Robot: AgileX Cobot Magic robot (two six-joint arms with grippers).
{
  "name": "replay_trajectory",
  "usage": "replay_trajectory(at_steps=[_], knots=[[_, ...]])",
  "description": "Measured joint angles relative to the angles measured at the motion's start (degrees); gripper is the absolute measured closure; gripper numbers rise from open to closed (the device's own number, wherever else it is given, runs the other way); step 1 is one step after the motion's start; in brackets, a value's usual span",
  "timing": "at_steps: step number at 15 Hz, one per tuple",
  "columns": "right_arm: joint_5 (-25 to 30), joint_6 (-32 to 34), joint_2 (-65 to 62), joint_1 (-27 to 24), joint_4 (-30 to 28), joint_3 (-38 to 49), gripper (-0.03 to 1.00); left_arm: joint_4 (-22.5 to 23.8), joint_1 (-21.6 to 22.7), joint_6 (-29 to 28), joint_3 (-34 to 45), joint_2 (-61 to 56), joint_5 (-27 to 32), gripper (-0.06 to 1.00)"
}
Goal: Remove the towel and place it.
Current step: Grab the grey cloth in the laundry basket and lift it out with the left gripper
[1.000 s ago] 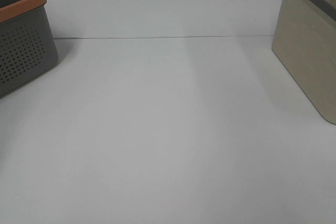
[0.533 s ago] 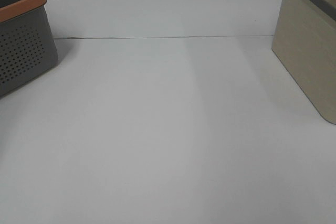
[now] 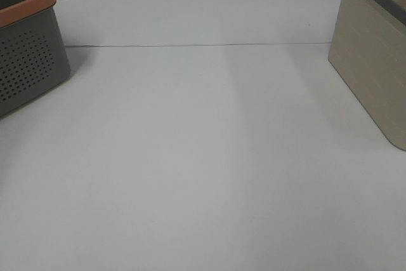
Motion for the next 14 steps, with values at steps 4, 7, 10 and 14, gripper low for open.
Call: replay_trajectory(at_steps=[4, 7, 10, 14], knots=[[0.0, 0.0, 0.0, 0.0, 0.0, 0.0, 0.20, 0.0, 0.0, -0.1, 0.0, 0.0, 0.1, 0.46], [0.0, 0.0, 0.0, 0.0, 0.0, 0.0, 0.20, 0.5, 0.0, -1.7, 0.0, 0.0, 0.1, 0.89], [0.0, 0.0, 0.0, 0.0, 0.0, 0.0, 0.20, 0.8, 0.0, -3.0, 0.0, 0.0, -1.5, 0.94], [0.0, 0.0, 0.0, 0.0, 0.0, 0.0, 0.20, 0.8, 0.0, -3.2, 0.0, 0.0, -1.9, 0.94]])
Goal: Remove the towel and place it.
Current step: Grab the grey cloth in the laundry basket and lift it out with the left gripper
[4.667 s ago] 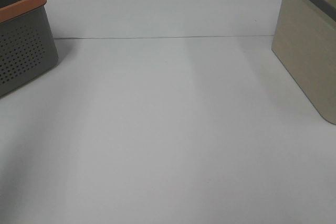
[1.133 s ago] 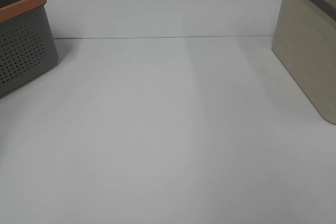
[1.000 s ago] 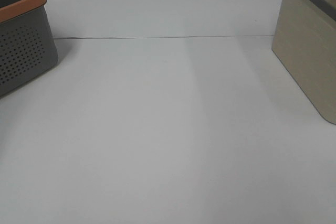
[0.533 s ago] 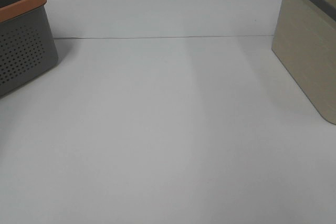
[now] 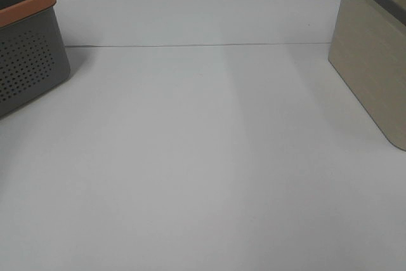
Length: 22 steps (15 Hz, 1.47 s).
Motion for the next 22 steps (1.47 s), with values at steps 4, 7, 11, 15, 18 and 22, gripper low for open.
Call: replay_trajectory(at_steps=[4, 7, 11, 15, 18, 22], knots=[[0.0, 0.0, 0.0, 0.0, 0.0, 0.0, 0.20, 0.3, -0.2, 0.2, 0.0, -3.3, -0.4, 0.94], [0.0, 0.0, 0.0, 0.0, 0.0, 0.0, 0.20, 0.3, -1.1, 0.7, 0.0, -8.6, -1.5, 0.94], [0.0, 0.0, 0.0, 0.0, 0.0, 0.0, 0.20, 0.4, -2.6, 1.4, 0.0, -14.3, -2.8, 0.94], [0.0, 0.0, 0.0, 0.0, 0.0, 0.0, 0.20, 0.4, -4.4, 0.0, 0.0, -21.4, -9.9, 0.94], [0.0, 0.0, 0.0, 0.0, 0.0, 0.0, 0.20, 0.3, -5.5, -0.1, -0.1, -24.4, -14.6, 0.94], [0.0, 0.0, 0.0, 0.0, 0.0, 0.0, 0.20, 0.3, -9.7, -0.1, -2.2, -26.0, -22.4, 0.94]])
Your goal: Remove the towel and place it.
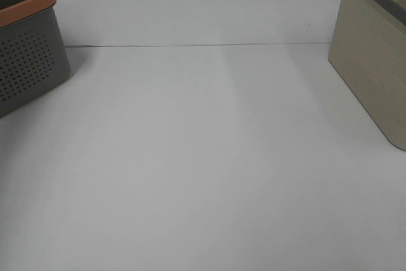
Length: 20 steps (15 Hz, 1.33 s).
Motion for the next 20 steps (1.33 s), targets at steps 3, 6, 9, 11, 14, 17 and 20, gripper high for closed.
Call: replay_trajectory(at_steps=[3, 6, 9, 11, 14, 17, 20], knots=[[0.0, 0.0, 0.0, 0.0, 0.0, 0.0, 0.20, 0.0, -5.0, -0.1, -2.6, -0.7, -7.5, 0.94], [0.0, 0.0, 0.0, 0.0, 0.0, 0.0, 0.20, 0.1, -8.4, -0.1, -7.6, -0.7, -11.6, 0.94], [0.0, 0.0, 0.0, 0.0, 0.0, 0.0, 0.20, 0.1, -11.7, -0.1, -13.1, -0.7, -13.0, 0.94], [0.0, 0.0, 0.0, 0.0, 0.0, 0.0, 0.20, 0.1, -14.0, -0.1, -14.3, -0.7, -13.1, 0.94], [0.0, 0.0, 0.0, 0.0, 0.0, 0.0, 0.20, 3.3, -22.1, 0.7, -14.3, -0.7, -12.5, 0.94], [0.0, 0.0, 0.0, 0.0, 0.0, 0.0, 0.20, 10.3, -28.8, -1.9, -14.3, -0.5, -10.1, 0.94], [0.0, 0.0, 0.0, 0.0, 0.0, 0.0, 0.20, 26.6, -34.0, -15.1, -14.4, 0.7, -2.1, 0.94]])
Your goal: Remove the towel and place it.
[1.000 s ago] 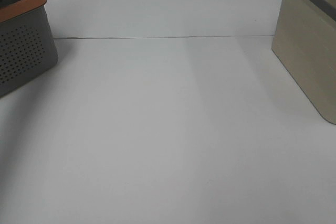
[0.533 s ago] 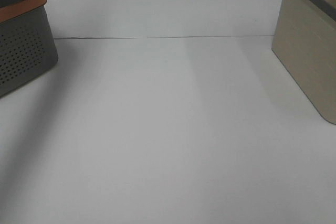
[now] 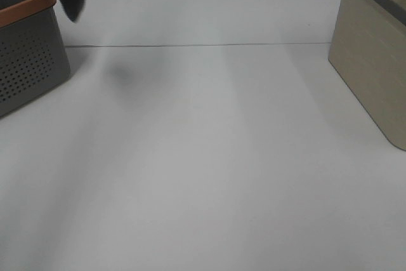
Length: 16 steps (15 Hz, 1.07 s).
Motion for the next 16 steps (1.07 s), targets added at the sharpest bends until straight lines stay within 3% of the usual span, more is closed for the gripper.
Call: replay_trajectory(at_steps=[3, 5, 6, 9, 13, 14, 16], knots=[[0.0, 0.0, 0.0, 0.0, 0.0, 0.0, 0.20, 18.5, -5.0, -19.7, 0.0, 1.5, 7.7, 0.94], [0.0, 0.0, 0.0, 0.0, 0.0, 0.0, 0.20, 25.9, -7.9, -26.9, 0.0, 2.3, 12.9, 0.94], [0.0, 0.0, 0.0, 0.0, 0.0, 0.0, 0.20, 30.8, -12.1, -32.9, 0.0, 4.0, 19.7, 0.94], [-0.1, -0.1, 0.0, 0.0, 0.1, 0.0, 0.20, 31.9, -16.1, -36.7, 2.3, 5.8, 23.4, 0.94], [-0.2, -0.1, 0.0, 0.0, 0.5, 0.0, 0.26, 32.8, -17.5, -47.9, 10.3, 6.5, 24.5, 0.94], [-0.2, -1.1, 1.5, 0.0, 2.1, 0.0, 0.27, 34.0, -17.7, -54.3, 14.4, 6.5, 24.5, 0.94], [-0.6, -3.7, 6.8, 0.0, 4.3, -0.5, 0.27, 34.4, -19.3, -57.8, 18.0, 6.5, 24.4, 0.94]])
